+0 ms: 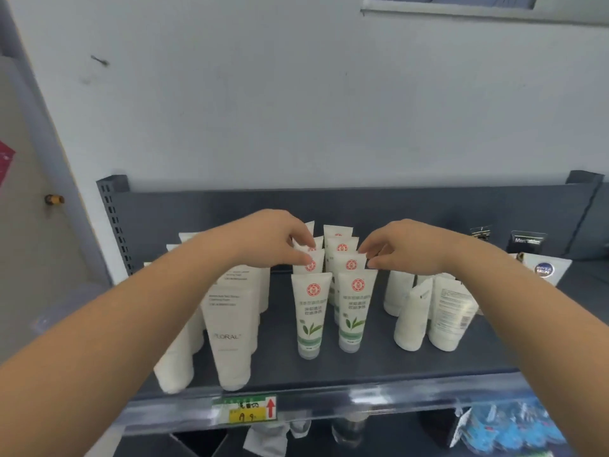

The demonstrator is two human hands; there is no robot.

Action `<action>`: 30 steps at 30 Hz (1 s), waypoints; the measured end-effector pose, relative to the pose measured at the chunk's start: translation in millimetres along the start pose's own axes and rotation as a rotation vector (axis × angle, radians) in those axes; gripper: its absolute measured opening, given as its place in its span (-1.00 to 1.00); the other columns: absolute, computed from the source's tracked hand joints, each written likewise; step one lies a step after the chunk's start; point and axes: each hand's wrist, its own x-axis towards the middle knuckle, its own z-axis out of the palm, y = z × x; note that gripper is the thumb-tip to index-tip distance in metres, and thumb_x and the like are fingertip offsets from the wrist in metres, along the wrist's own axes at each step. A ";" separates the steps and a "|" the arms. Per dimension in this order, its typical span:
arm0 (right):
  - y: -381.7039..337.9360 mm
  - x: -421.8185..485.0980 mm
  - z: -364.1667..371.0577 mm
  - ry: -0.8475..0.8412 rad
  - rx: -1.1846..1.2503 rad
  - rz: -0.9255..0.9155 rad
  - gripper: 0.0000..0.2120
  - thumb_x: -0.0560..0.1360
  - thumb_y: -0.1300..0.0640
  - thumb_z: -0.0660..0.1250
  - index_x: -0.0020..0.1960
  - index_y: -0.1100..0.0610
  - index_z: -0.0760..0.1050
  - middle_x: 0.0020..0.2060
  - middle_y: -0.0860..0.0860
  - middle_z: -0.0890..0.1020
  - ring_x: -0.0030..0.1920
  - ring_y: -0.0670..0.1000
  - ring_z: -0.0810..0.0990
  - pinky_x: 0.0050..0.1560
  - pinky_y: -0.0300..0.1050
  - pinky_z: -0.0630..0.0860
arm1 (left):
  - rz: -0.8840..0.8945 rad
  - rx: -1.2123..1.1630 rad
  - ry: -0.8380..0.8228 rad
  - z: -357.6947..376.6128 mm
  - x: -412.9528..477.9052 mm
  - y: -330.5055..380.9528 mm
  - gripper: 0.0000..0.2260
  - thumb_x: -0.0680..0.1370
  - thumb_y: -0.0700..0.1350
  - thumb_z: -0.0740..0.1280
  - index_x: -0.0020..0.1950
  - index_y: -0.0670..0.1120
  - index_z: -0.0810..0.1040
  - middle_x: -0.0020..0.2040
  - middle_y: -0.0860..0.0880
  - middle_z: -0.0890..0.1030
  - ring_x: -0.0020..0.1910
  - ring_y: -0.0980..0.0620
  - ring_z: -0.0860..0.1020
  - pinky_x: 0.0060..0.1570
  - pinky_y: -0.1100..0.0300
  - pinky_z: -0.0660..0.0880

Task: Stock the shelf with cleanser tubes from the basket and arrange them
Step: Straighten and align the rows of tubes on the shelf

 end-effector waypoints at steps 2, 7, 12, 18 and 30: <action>3.1 1.7 8.5 -0.027 -0.037 -0.040 -0.66 0.57 -0.05 0.27 0.33 -0.05 0.47 0.19 -0.13 0.59 0.13 -0.11 0.56 -0.06 -0.33 0.41 | -0.033 0.013 -0.049 15.9 3.9 9.7 -0.69 0.50 0.13 0.39 0.23 0.12 0.57 0.13 0.18 0.59 0.05 0.20 0.54 0.05 0.24 0.46; 9.9 10.4 34.0 -0.056 -0.098 -0.122 -0.67 0.60 -0.03 0.22 0.32 0.04 0.43 0.02 -0.14 0.56 -0.01 -0.07 0.45 -0.07 -0.23 0.38 | -0.120 0.008 -0.076 44.8 6.2 22.8 -0.69 0.51 0.06 0.40 0.24 0.09 0.54 0.05 0.16 0.53 0.01 0.12 0.49 0.02 0.20 0.43; 14.8 14.9 48.9 -0.037 -0.118 -0.152 -0.69 0.63 0.02 0.15 0.31 0.12 0.41 0.21 0.06 0.56 0.16 0.09 0.53 0.17 0.03 0.49 | -0.154 0.004 -0.068 57.8 3.5 31.4 -0.86 0.57 -0.02 0.33 0.08 -0.03 0.59 -0.04 0.07 0.59 -0.02 0.04 0.53 -0.01 0.08 0.47; 20.5 6.0 53.0 -0.014 -0.046 -0.220 -0.86 0.63 0.05 0.17 -0.11 -0.01 0.40 -0.19 -0.11 0.51 -0.13 -0.01 0.50 -0.14 -0.14 0.39 | -0.125 -0.068 -0.091 58.5 -5.4 32.5 -0.86 0.57 -0.01 0.35 0.09 0.02 0.60 -0.01 0.13 0.61 -0.03 0.10 0.53 0.00 0.13 0.48; 18.4 -7.9 47.5 -0.052 0.005 -0.231 -0.77 0.60 0.03 0.19 -0.23 -0.02 0.40 -0.27 -0.14 0.51 -0.21 -0.09 0.50 -0.10 -0.08 0.48 | -0.077 -0.093 -0.160 52.9 -6.1 31.2 -0.95 0.57 0.00 0.34 0.02 0.11 0.53 0.02 0.17 0.59 0.00 0.13 0.54 0.00 0.18 0.48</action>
